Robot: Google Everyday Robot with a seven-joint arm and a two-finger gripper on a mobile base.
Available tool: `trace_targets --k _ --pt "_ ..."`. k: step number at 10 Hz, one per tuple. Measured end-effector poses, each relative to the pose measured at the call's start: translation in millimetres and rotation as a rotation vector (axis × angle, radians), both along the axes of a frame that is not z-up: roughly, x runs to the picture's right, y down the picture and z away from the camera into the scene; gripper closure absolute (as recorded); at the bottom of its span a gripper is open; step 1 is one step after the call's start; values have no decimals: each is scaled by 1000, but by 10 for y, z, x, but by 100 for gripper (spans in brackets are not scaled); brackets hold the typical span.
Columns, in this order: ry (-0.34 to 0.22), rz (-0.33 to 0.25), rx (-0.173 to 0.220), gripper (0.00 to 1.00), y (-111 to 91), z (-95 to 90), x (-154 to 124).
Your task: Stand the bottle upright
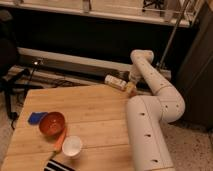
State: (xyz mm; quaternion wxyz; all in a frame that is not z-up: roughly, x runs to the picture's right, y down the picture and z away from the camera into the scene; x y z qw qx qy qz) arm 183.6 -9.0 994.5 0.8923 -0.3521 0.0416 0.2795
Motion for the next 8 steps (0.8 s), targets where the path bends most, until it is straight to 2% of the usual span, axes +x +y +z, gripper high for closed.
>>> trace_targets --k 3,4,5,6,8 --pt "-3 -2 -1 35 7 2 -7" --pt "-9 -10 17 35 -32 20 -8" --pt "-18 -35 59 35 -117 71 6" --pt "-36 -66 121 35 -246 131 12" --pt "-67 -110 193 35 -383 177 -3"
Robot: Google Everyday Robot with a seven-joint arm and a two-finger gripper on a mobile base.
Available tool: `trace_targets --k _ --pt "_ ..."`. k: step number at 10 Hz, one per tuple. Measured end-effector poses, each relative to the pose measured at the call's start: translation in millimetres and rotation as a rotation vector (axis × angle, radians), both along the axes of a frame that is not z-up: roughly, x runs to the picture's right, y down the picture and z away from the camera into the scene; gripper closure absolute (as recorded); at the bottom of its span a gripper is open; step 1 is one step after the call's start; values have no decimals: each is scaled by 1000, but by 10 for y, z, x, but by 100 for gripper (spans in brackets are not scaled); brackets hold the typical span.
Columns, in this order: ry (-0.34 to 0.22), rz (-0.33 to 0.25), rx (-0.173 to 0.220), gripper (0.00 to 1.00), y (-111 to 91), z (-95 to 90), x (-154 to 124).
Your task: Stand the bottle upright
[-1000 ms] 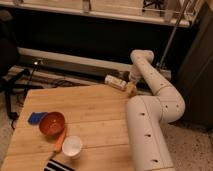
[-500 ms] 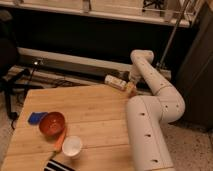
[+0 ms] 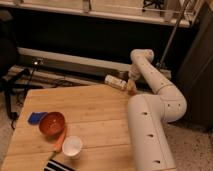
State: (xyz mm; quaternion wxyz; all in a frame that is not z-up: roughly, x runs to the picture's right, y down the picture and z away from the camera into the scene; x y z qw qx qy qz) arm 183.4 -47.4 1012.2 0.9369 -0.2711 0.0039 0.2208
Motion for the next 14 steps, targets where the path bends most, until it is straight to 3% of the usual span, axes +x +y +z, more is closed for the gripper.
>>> trace_targets --k 2,5,10,14 --pt "-26 -69 50 35 -8 23 -12" --pt "-44 -135 64 35 155 -89 -15" --pt "-20 -147 57 35 418 -234 -74" --pt "21 -78 69 35 434 -160 -90"
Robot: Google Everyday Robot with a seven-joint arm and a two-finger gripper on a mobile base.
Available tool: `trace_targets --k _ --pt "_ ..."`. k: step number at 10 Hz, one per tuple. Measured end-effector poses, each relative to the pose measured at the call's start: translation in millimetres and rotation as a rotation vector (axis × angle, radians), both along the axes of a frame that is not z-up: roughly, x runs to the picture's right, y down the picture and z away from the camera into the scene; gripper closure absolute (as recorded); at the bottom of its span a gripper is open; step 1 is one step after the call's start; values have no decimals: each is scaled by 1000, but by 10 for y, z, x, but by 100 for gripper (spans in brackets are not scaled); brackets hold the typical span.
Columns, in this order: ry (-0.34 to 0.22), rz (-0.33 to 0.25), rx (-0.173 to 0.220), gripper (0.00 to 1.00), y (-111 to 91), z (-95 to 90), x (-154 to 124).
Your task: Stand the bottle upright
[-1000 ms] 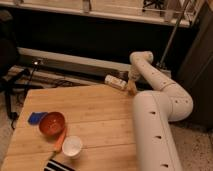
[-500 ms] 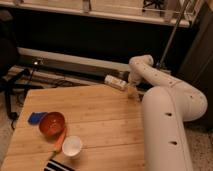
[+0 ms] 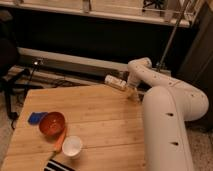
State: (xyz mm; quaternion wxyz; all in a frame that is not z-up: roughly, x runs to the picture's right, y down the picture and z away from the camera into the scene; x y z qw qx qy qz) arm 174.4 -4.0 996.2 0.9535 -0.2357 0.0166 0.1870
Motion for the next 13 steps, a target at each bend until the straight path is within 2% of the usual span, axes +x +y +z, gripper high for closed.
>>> trace_targets --k 4,8,11,13 --pt "14 52 17 35 -52 109 24" --pt "11 96 -2 35 -44 172 53" --pt "-66 206 -52 43 -26 115 -23" --pt "-91 240 -69 43 -28 110 3"
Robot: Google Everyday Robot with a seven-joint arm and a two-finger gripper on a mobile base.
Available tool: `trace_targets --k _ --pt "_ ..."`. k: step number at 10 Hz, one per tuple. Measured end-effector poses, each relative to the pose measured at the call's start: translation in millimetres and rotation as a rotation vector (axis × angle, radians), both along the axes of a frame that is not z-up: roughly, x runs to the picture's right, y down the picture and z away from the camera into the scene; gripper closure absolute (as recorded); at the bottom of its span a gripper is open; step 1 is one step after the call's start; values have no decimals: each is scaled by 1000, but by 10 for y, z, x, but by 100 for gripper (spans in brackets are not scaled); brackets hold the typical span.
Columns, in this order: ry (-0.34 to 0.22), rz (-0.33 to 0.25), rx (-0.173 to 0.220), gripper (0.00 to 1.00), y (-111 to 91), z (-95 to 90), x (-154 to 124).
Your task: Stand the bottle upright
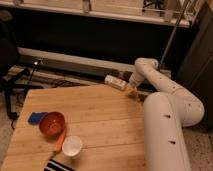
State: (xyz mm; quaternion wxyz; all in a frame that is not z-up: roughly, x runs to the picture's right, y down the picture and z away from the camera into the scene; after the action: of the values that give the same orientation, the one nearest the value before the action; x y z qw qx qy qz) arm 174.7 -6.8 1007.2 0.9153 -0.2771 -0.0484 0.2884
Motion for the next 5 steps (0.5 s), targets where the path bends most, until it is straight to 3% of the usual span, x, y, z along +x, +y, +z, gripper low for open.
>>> trace_targets --k 4,5 --pt "-21 17 -25 43 16 44 99" --pt "-28 20 -28 47 16 56 106"
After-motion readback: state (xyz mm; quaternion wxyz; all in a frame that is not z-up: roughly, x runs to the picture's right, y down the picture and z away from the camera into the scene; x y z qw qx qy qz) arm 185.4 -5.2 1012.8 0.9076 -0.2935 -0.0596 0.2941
